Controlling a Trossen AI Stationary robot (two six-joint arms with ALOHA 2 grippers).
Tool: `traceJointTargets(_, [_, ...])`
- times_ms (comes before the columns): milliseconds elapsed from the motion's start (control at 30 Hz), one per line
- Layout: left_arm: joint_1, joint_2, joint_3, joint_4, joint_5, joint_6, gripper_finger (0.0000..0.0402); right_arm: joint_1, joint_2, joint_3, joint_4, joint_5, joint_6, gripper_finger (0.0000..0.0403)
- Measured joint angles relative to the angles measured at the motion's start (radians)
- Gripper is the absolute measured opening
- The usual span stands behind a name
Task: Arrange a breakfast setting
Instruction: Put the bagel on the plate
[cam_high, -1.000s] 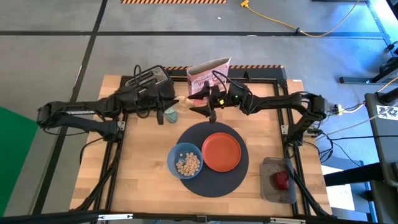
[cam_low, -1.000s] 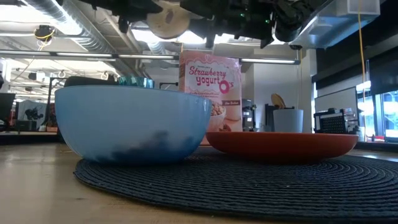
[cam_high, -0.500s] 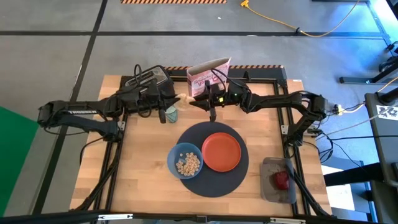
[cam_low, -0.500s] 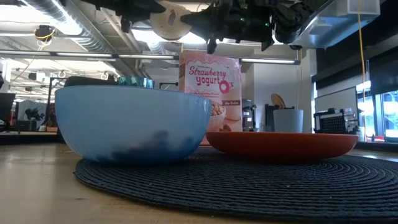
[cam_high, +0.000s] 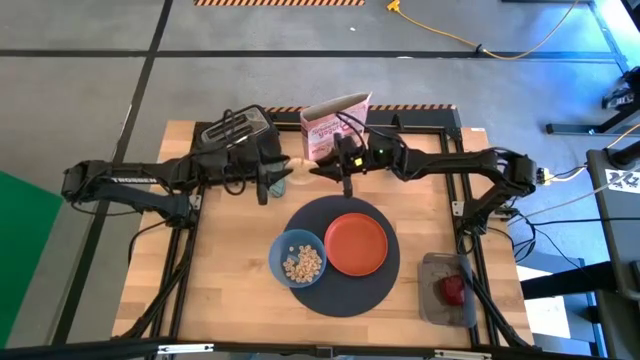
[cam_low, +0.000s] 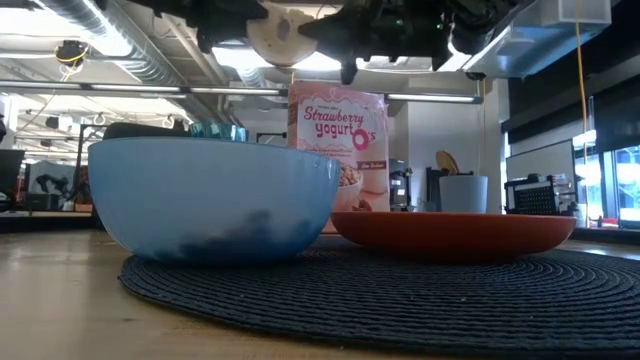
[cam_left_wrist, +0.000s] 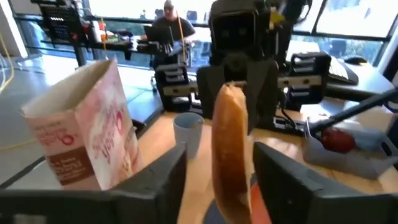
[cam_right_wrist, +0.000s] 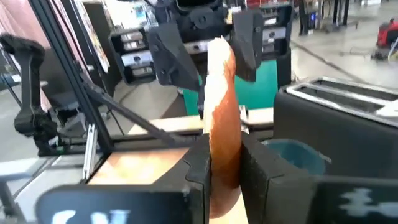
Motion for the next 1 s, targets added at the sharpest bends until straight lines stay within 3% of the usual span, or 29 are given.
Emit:
traceJointTargets(200, [-0.046,-0.005,0.000,-0.013,-0.005,0.001,0.0237,0.000,-0.051,0.001,-0.178,-0.003,-0.014,0.0048])
traceJointTargets(400, [-0.100,-0.005,0.000,-0.027,-0.011,0.029,0.0262,0.003,-0.111,0.001,-0.531,-0.034,-0.037,0.0048])
traceJointTargets(667, [-0.159,-0.005,0.000,-0.135,-0.206,0.004,0.0263,0.099,-0.125,-0.004,-0.847,0.026,-0.015,0.0048])
traceJointTargets(833, [-0.189,-0.005,0.000,-0.173,-0.229,-0.001,0.0263,0.155,-0.126,-0.093,-0.834,-0.015,0.027,0.0047])
traceJointTargets(1000, [-0.209,-0.005,0.000,-0.172,-0.246,-0.001,0.0263,0.153,-0.126,-0.232,-0.631,0.016,0.164,0.0037])
